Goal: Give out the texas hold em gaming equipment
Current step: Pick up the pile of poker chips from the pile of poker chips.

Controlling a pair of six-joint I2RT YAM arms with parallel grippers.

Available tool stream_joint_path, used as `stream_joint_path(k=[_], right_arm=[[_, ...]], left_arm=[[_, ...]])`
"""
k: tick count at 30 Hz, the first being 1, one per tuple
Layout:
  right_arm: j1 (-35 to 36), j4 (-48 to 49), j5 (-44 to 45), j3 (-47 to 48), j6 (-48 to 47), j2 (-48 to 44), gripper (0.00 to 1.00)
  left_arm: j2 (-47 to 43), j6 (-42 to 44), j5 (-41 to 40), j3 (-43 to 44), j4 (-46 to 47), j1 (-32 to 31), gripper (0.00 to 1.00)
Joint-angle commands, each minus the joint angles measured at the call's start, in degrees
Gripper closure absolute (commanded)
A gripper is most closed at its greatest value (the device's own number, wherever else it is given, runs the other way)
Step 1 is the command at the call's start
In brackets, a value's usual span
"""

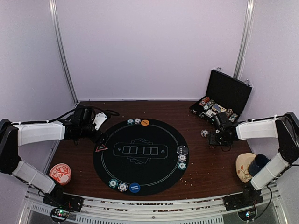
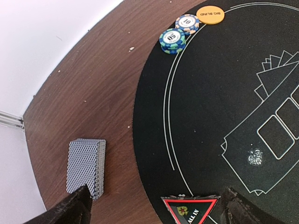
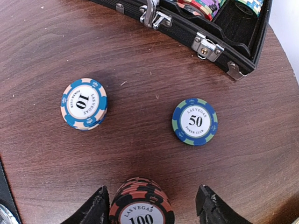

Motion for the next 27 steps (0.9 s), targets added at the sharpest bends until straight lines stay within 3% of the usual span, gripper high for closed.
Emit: stream_joint_path(k=[1,13,27], right_arm=[[-0.4,0.8,-1.1,-0.7,-1.0,0.4,0.39],[-0.4,0.8,-1.6,-0.8,-1.3,0.3,0.41],[-0.4,0.9,-1.4,-0.8,-1.5,0.2,0.59]], left_arm=[[0.0,-0.5,-0.3,0.0,2.5,0.3,0.02],[0.4,-0.5,-0.5,0.0,2.6,0.3,0.02],[0.5,-0.5,-0.6,0.0,2.6,0.3,0.02]])
